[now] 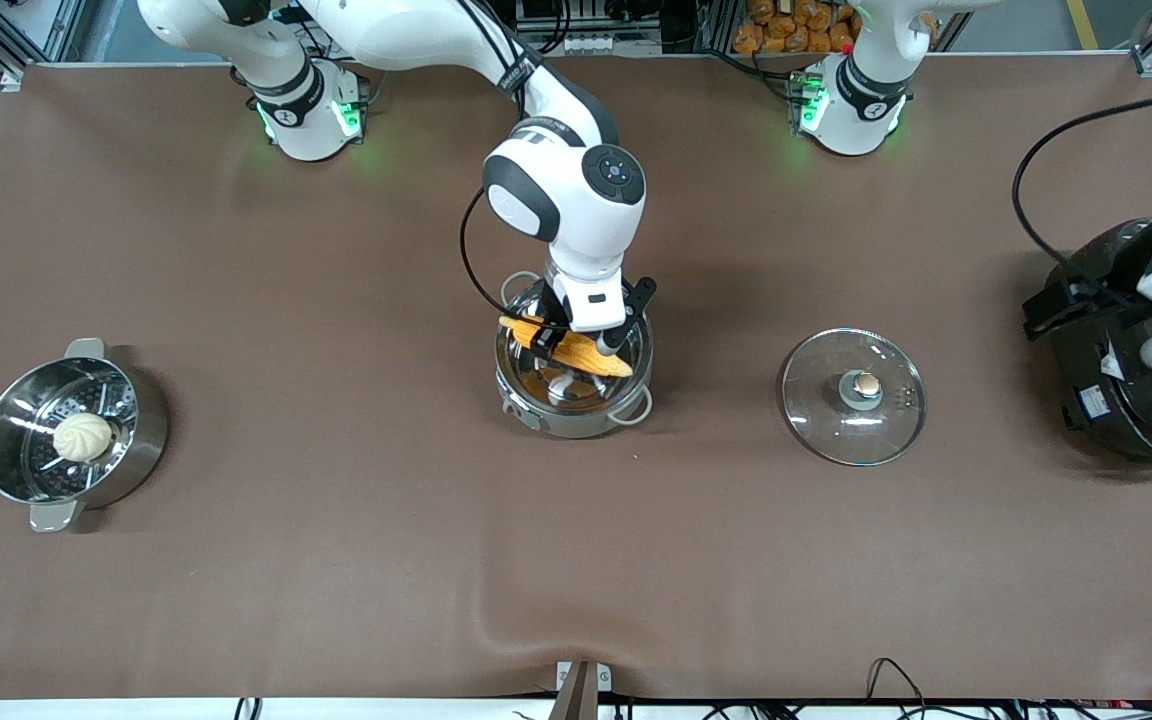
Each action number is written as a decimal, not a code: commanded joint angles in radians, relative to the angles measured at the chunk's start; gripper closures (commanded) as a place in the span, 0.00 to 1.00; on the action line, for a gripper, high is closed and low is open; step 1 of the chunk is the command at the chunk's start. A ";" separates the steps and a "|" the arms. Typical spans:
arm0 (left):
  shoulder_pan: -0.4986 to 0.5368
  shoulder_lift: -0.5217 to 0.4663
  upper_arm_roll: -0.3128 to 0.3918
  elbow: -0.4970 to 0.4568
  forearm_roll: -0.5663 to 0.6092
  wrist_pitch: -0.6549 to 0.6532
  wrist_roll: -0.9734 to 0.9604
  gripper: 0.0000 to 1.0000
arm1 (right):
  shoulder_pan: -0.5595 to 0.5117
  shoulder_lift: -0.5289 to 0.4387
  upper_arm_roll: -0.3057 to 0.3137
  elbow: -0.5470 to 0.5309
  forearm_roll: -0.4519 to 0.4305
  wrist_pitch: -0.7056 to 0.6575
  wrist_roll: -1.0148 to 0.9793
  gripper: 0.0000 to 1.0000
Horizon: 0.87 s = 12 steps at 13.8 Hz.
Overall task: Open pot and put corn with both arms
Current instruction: 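Carry the corn over the open steel pot with the right gripper, then open the right gripper to drop the corn into the pot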
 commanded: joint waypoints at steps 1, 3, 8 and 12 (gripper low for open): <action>0.050 -0.046 -0.009 -0.020 -0.067 -0.026 0.063 0.00 | 0.021 0.006 -0.009 0.033 -0.021 -0.015 0.116 0.00; 0.050 -0.049 0.002 -0.015 -0.130 -0.029 0.067 0.00 | 0.014 -0.008 -0.009 0.030 -0.012 -0.020 0.180 0.00; 0.050 -0.054 -0.007 -0.018 -0.138 -0.039 0.051 0.00 | -0.153 -0.102 -0.009 0.025 0.054 -0.107 0.165 0.00; 0.046 -0.064 -0.015 -0.004 -0.140 -0.066 0.050 0.00 | -0.354 -0.171 -0.009 -0.051 0.129 -0.115 0.161 0.00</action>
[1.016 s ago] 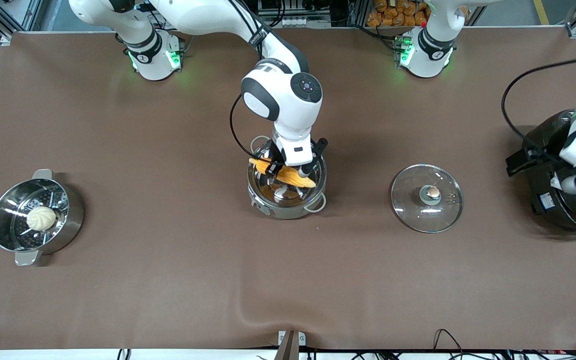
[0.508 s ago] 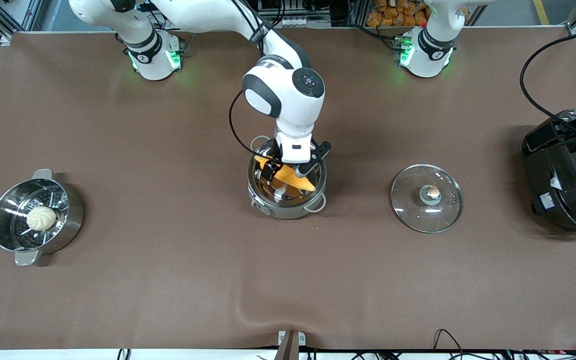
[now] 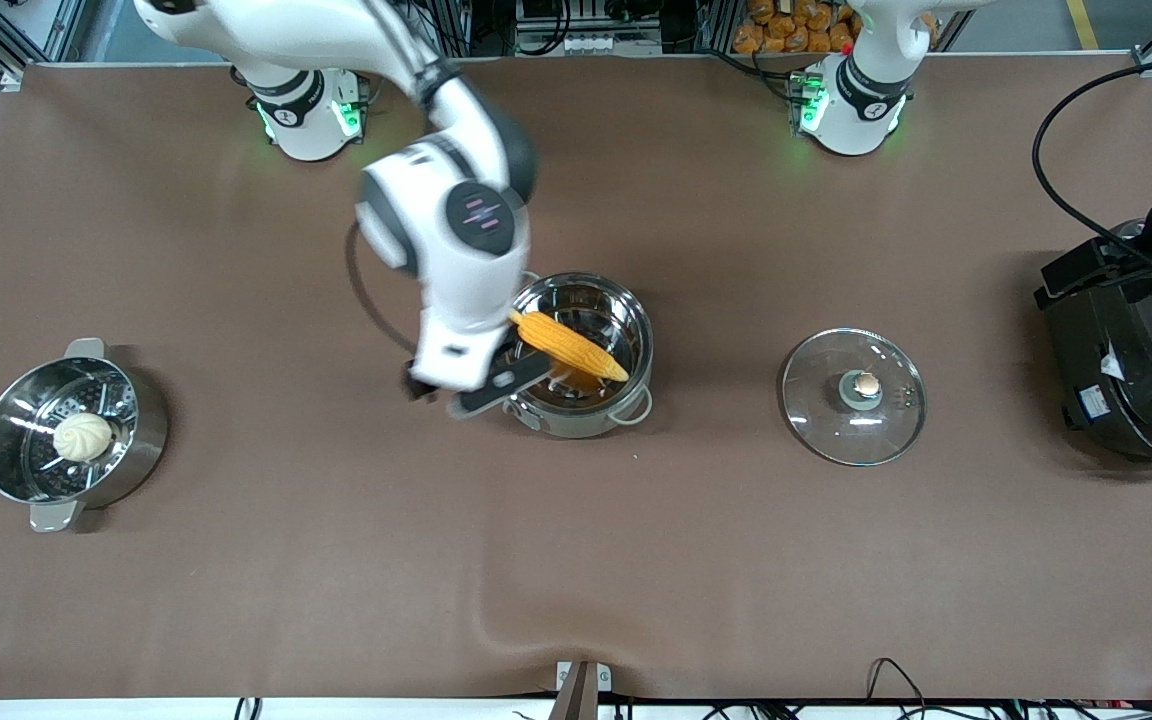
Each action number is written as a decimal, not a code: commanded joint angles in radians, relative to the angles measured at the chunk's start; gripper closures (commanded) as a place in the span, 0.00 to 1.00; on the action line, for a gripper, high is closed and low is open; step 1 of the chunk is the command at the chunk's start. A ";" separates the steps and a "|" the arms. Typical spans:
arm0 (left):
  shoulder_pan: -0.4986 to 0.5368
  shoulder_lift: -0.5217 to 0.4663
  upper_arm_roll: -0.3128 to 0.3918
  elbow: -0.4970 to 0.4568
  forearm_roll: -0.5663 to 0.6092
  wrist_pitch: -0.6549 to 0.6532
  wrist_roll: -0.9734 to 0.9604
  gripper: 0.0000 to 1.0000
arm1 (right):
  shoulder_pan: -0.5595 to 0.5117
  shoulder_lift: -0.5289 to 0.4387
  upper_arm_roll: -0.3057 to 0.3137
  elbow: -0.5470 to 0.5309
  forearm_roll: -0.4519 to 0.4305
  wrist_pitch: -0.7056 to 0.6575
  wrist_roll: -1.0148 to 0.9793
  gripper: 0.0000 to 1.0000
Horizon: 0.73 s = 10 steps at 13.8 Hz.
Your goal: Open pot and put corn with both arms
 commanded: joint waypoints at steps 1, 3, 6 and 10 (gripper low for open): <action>0.002 -0.029 -0.003 -0.001 -0.024 -0.031 -0.001 0.00 | -0.167 -0.084 0.019 -0.103 0.121 0.004 -0.002 0.00; -0.001 -0.035 -0.001 -0.002 -0.024 -0.053 0.005 0.00 | -0.331 -0.137 0.018 -0.158 0.250 0.000 -0.043 0.00; -0.001 -0.029 -0.014 -0.001 -0.014 -0.053 -0.001 0.00 | -0.472 -0.289 0.016 -0.270 0.258 -0.038 -0.155 0.00; -0.001 -0.028 -0.018 -0.001 -0.003 -0.054 -0.001 0.00 | -0.593 -0.441 0.016 -0.270 0.258 -0.164 -0.161 0.00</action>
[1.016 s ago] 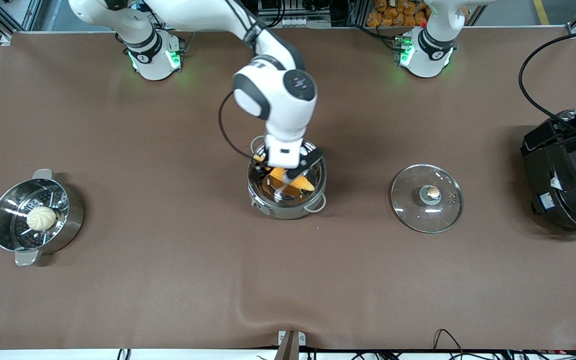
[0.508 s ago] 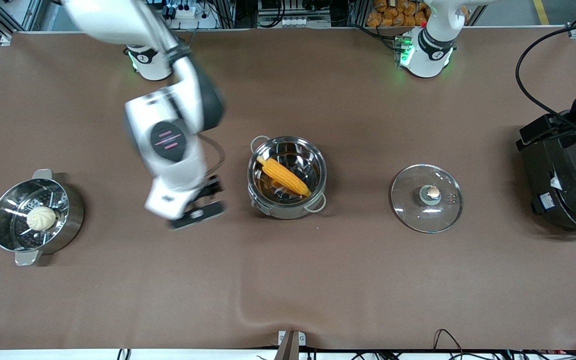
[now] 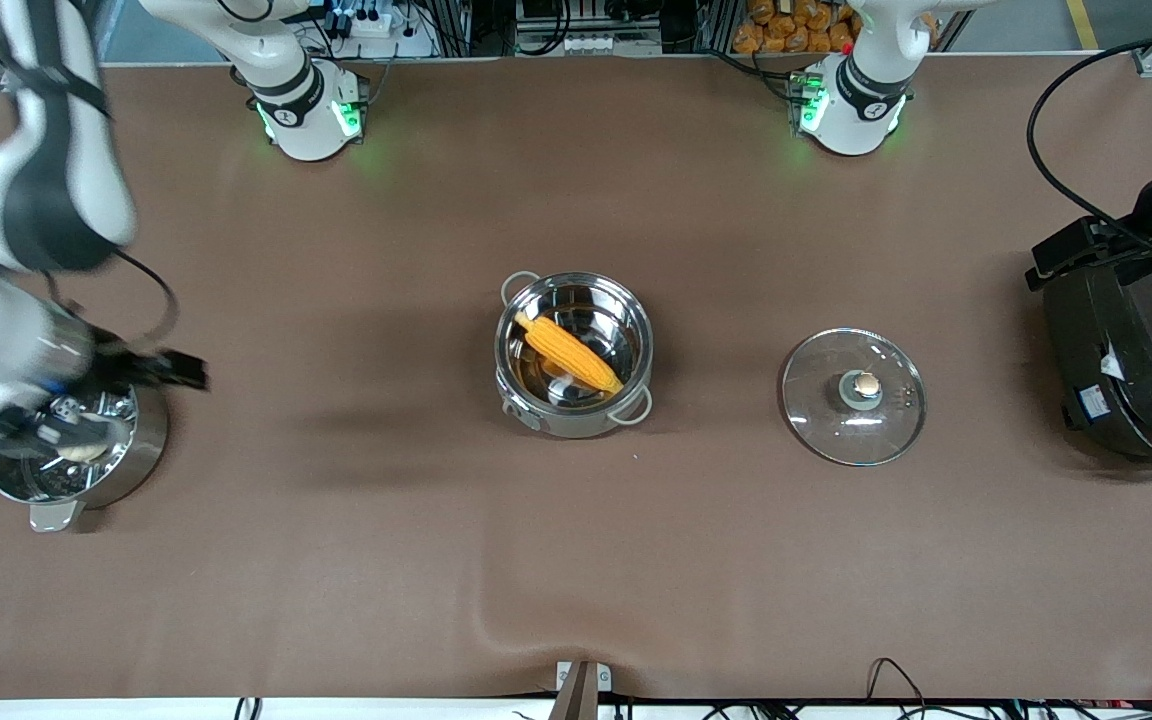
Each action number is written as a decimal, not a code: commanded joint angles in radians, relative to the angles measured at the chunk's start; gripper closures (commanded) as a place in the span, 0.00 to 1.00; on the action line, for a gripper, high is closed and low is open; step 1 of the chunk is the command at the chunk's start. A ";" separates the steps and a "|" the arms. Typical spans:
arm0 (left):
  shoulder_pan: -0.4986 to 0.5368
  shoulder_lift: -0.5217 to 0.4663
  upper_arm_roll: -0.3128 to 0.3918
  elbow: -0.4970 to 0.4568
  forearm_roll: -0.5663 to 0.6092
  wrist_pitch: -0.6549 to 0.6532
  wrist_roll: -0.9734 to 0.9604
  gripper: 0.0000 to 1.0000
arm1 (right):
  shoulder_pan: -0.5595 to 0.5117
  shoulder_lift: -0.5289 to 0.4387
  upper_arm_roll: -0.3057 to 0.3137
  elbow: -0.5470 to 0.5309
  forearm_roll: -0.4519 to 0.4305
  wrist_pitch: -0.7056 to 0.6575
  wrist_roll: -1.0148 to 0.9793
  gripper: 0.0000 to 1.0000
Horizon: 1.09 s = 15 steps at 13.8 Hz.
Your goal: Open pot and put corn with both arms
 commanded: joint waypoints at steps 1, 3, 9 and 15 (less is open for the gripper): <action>0.002 -0.010 -0.005 0.002 0.029 -0.029 -0.001 0.00 | -0.062 -0.144 0.017 -0.075 0.013 -0.037 0.001 0.00; 0.001 -0.013 -0.008 0.002 0.065 -0.048 -0.002 0.00 | -0.057 -0.189 -0.022 -0.072 0.005 -0.050 -0.026 0.00; -0.005 -0.010 -0.008 0.014 0.103 -0.086 0.001 0.00 | -0.027 -0.201 -0.075 -0.034 0.005 -0.165 0.059 0.00; -0.001 -0.001 -0.007 0.063 0.094 -0.102 0.005 0.00 | -0.024 -0.206 -0.066 0.006 0.010 -0.196 0.081 0.00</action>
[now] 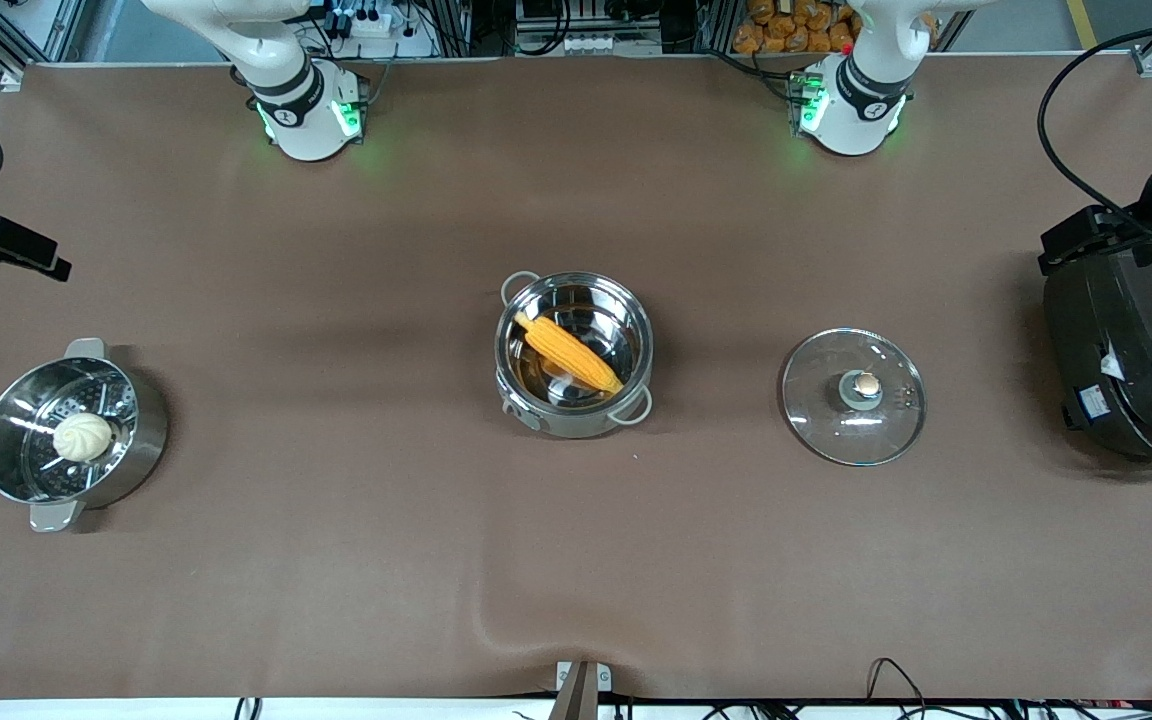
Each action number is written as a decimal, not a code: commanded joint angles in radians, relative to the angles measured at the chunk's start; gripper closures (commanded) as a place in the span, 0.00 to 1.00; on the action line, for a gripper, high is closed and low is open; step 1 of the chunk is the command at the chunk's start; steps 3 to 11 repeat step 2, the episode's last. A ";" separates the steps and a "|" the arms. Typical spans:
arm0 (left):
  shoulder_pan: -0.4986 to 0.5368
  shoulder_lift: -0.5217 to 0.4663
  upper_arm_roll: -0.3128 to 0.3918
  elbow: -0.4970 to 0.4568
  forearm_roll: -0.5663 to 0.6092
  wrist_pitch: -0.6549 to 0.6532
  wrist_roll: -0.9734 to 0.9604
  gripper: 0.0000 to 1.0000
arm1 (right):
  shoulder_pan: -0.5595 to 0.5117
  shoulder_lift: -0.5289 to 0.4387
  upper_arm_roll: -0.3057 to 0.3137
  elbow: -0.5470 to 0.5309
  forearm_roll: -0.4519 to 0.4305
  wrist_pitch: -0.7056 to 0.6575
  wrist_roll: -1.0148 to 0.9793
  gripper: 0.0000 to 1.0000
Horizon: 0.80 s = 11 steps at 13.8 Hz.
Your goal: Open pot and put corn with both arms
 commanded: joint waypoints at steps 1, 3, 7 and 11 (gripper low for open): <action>-0.001 -0.002 0.001 0.036 0.013 -0.024 0.005 0.00 | 0.006 -0.017 0.008 0.002 0.010 -0.014 0.022 0.00; -0.001 0.000 0.000 0.036 0.012 -0.024 0.005 0.00 | 0.000 -0.017 0.028 0.002 0.004 -0.017 0.022 0.00; -0.001 0.000 0.000 0.036 0.012 -0.024 0.005 0.00 | 0.000 -0.017 0.028 0.002 0.004 -0.017 0.022 0.00; -0.001 0.000 0.000 0.036 0.012 -0.024 0.005 0.00 | 0.000 -0.017 0.028 0.002 0.004 -0.017 0.022 0.00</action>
